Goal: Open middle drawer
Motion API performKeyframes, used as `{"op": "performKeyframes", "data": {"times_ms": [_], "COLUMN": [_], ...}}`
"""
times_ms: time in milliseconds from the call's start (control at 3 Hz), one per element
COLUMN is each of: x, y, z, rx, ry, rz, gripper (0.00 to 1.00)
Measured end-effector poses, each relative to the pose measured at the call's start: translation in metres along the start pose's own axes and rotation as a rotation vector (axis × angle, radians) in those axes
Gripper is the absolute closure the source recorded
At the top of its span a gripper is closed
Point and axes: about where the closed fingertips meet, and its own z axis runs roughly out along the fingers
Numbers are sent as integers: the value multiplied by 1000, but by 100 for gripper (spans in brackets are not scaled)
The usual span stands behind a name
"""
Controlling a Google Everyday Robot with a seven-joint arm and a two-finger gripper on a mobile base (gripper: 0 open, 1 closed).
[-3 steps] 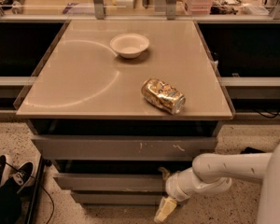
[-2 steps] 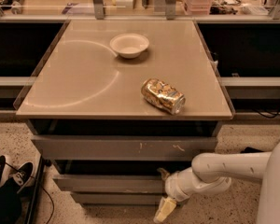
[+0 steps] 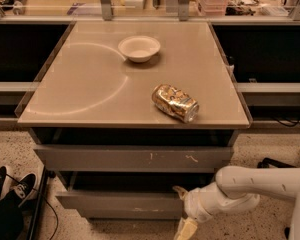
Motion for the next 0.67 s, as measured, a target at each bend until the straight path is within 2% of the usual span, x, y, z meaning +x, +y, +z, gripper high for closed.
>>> {"op": "performKeyframes", "data": {"times_ms": [333,667], "x": [-16,-31], "y": [69,128], "z": [-27,-52], "rx": [-52,-49], "ry": [-129,-248], "rz": [47,84], "gripper": [0,0]}}
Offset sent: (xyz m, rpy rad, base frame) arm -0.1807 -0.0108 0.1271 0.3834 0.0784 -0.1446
